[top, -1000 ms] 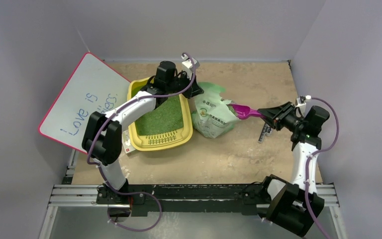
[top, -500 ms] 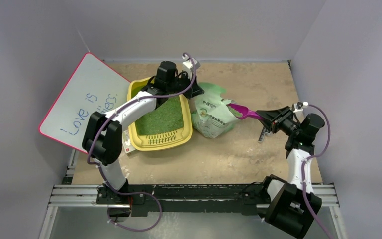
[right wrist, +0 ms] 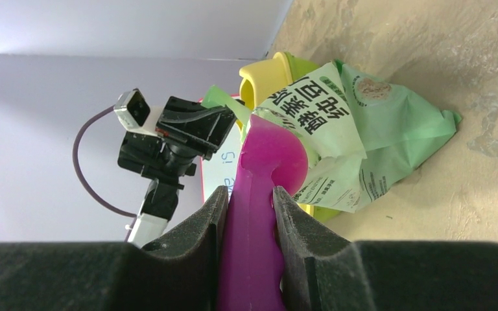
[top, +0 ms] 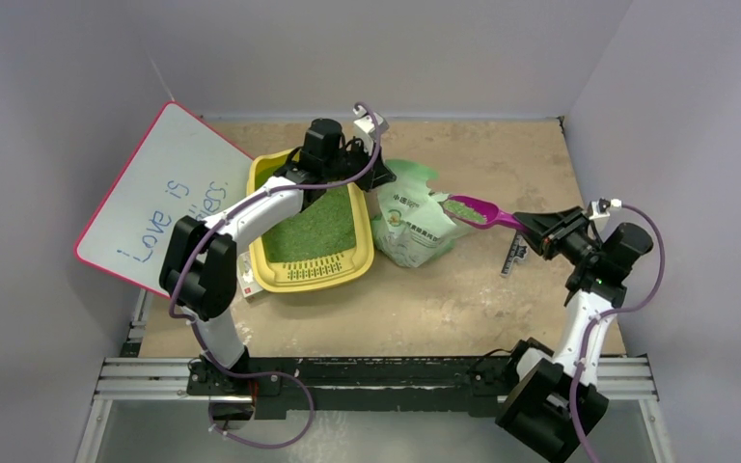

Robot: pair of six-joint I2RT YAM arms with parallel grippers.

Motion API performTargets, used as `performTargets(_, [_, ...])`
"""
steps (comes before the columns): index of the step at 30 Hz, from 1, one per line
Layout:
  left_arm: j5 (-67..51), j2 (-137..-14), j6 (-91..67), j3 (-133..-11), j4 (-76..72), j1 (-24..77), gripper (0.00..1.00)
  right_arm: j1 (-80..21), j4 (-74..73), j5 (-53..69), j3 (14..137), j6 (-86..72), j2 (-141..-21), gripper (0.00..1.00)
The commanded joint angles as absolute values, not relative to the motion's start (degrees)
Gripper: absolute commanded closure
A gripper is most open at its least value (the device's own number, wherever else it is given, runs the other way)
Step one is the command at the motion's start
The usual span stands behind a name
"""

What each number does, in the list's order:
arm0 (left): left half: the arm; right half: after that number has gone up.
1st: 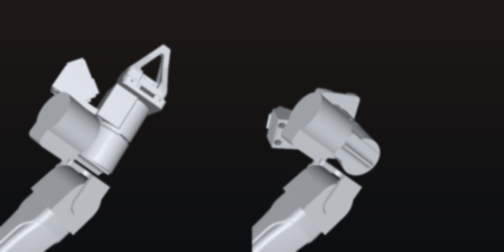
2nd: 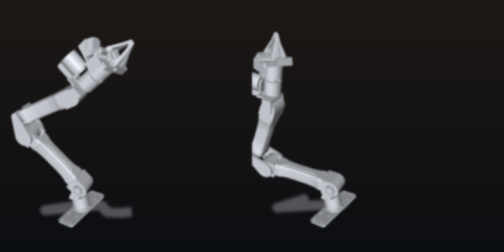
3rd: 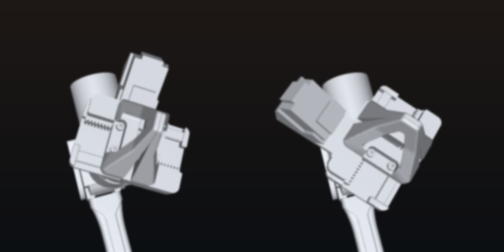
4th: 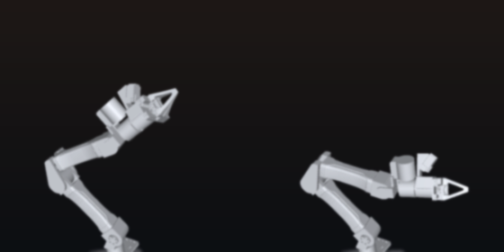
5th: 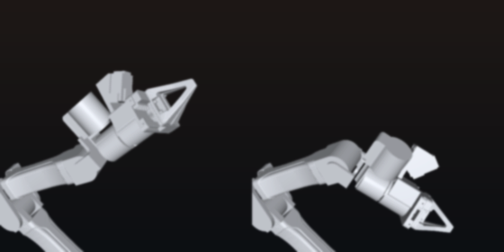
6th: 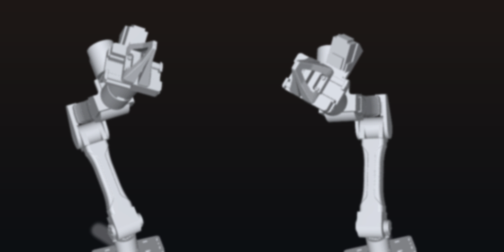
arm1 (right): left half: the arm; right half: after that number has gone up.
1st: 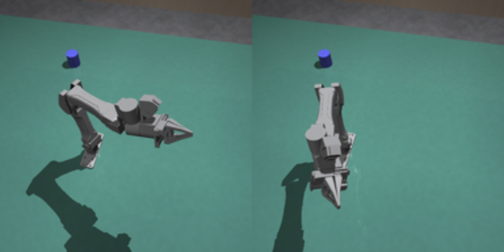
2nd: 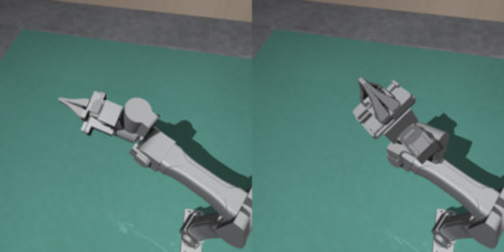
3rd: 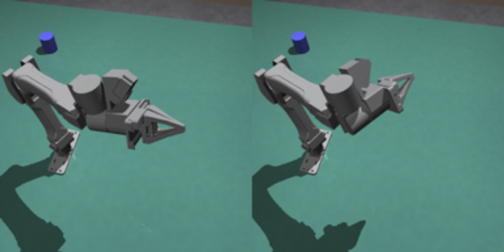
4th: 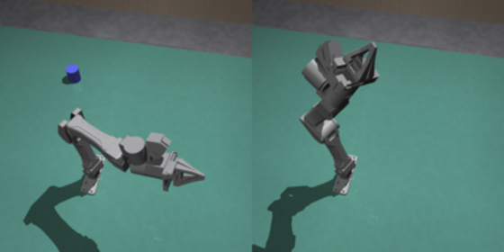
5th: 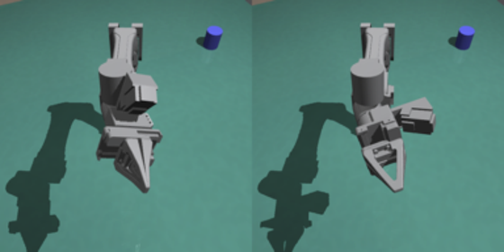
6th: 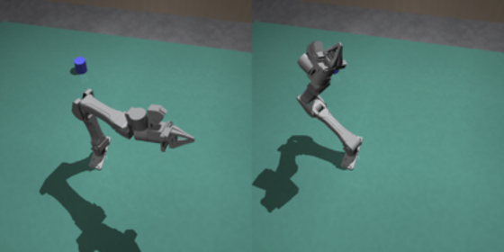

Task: Fill the litter box with clean litter
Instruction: 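Scoop the cat litter from the cat litter bag.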

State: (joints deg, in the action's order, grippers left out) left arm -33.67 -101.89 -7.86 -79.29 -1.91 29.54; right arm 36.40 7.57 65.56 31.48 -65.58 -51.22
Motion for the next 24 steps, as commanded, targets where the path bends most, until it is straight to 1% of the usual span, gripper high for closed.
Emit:
performTargets(1, [-34.04,-101.70,-7.24,-81.80,-2.19,29.88,1.00,36.73,4.82,67.64,35.13,-64.18,-48.91,1.00])
performTargets(7, [-32.90,-101.69,-7.60,-81.99,-2.59,29.88,1.00,36.74,3.08,65.63,34.63,-64.36,-45.59,1.00])
performTargets(14, [-32.40,-101.49,-8.35,-81.79,-3.20,29.88,1.00,36.74,-1.29,63.94,37.15,-61.06,-45.09,1.00])
performTargets(24, [-31.50,-101.85,-9.30,-81.91,-3.77,29.88,1.00,36.74,5.98,66.01,38.61,-66.70,-46.07,1.00])
